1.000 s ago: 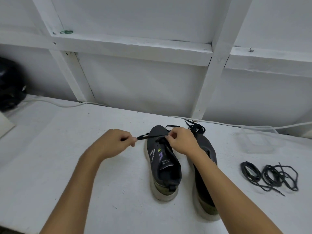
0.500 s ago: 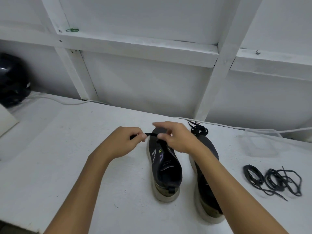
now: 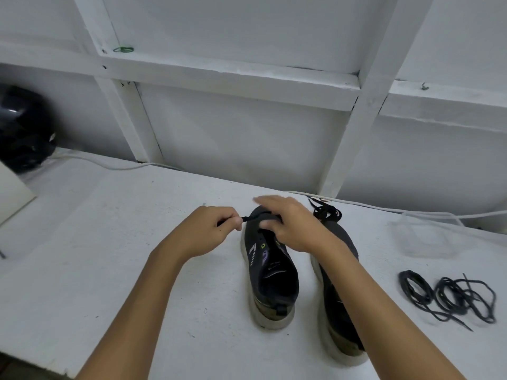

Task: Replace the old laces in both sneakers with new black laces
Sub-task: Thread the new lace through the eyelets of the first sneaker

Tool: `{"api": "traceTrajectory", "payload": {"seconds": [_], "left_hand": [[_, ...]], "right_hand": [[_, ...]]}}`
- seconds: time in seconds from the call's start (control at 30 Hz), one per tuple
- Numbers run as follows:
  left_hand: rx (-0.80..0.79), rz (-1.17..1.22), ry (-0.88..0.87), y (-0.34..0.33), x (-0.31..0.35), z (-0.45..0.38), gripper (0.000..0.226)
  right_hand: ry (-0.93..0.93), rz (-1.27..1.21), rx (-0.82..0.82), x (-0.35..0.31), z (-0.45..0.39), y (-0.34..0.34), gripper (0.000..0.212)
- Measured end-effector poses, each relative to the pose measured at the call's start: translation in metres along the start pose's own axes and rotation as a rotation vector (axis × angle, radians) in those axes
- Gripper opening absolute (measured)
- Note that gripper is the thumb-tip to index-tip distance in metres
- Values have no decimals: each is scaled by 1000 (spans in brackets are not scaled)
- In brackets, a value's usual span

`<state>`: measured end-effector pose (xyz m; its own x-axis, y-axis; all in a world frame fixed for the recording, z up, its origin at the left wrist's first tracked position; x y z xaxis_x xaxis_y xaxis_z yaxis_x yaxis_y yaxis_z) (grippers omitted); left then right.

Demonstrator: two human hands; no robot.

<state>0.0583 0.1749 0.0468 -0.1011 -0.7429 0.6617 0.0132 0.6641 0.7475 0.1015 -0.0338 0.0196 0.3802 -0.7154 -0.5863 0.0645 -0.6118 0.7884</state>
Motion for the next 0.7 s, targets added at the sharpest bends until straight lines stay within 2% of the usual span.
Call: {"api": "traceTrajectory", "payload": {"seconds": [0.07, 0.1, 0.2, 0.27, 0.33, 0.4, 0.47, 0.53, 0.7], "left_hand": [[-4, 18, -20, -3, 6, -3, 25], [0, 18, -18, -3, 6, -4, 25], [20, -6, 9, 4, -2, -2, 26], [32, -11, 45, 9, -11, 0, 26], [23, -8, 55, 9, -13, 2, 26], [6, 10, 32, 5, -6, 0, 26], [1, 32, -4, -1, 4, -4, 25], [3, 44, -22, -3, 11, -6, 25], [3, 17, 37, 0, -5, -1, 26]], "right_hand": [[44, -15, -24, -13, -2, -4, 21], [18, 30, -6, -13, -4, -3, 16], [-233, 295, 172, 9, -10, 15, 17], [-412, 383, 220, 30, -8, 28, 21], [-345, 324, 166, 33, -5, 29, 31], [-110, 144, 45, 13, -4, 21, 44], [23, 9, -54, -7, -4, 11, 33], [-9, 6, -41, -11, -7, 8, 16], [-291, 358, 192, 22, -10, 26, 19]]}}
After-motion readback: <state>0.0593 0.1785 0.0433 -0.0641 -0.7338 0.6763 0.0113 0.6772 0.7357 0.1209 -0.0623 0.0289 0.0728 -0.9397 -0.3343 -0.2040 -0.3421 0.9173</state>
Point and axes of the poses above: each hand's wrist, its own z-axis away from the middle knuckle, its own y-axis out of the back of the hand, x = y × z, the point moved 2 cm from there along -z, towards the middle knuckle, and after that the axes turned 12 degrees about x, right-handed, at the moved point
